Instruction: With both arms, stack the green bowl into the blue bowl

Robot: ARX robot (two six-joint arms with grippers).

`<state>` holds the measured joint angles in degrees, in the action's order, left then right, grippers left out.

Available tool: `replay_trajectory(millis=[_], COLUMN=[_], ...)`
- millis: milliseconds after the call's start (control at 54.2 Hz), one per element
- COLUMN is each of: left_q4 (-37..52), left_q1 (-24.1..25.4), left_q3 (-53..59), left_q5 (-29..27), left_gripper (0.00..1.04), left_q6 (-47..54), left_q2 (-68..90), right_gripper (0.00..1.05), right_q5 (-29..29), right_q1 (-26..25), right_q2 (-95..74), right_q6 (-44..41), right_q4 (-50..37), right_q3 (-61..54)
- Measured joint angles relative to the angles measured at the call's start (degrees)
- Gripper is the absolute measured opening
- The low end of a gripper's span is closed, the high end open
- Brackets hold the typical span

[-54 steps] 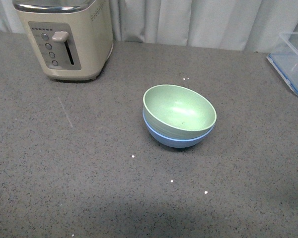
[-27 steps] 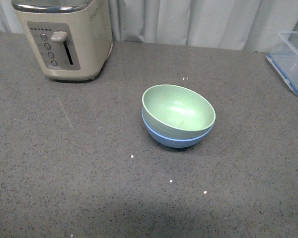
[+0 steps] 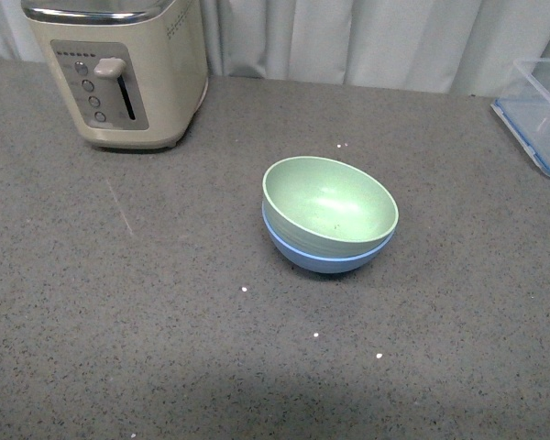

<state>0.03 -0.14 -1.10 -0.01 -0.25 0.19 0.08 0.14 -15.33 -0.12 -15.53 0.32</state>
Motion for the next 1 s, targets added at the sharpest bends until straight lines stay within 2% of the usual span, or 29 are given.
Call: replay_trajectory(millis=[350,387,461,627,756,922,996], left_q4=[0.00,0.00,0.00,0.00,0.00,0.00,0.00], left_q1=[0.00,0.00,0.00,0.00,0.00,0.00,0.00], left_q3=[0.00,0.00,0.00,0.00,0.00,0.00,0.00], left_q5=[0.00,0.00,0.00,0.00,0.00,0.00,0.00], left_gripper=[0.98,0.98,0.98,0.98,0.98,0.98,0.98], left_q6=[0.00,0.00,0.00,0.00,0.00,0.00,0.00], left_q2=[0.00,0.00,0.00,0.00,0.00,0.00,-0.02], right_gripper=[0.01,0.01,0.01,0.01,0.21,0.53,0.71], right_q5=[0.00,0.02,0.00,0.00,-0.15,-0.15,-0.15], right_q1=[0.00,0.00,0.00,0.00,0.00,0.00,0.00], right_q2=[5.20,6.34,12.24,15.08,15.10,15.10,15.08], right_q6=[0.00,0.00,-0.02,-0.02,-0.02,-0.02,-0.02], right_q4=[5.18,6.36,14.40,15.30,15.39,15.61,15.61], right_q3=[0.00,0.02,0.04,0.04,0.04,0.04,0.04])
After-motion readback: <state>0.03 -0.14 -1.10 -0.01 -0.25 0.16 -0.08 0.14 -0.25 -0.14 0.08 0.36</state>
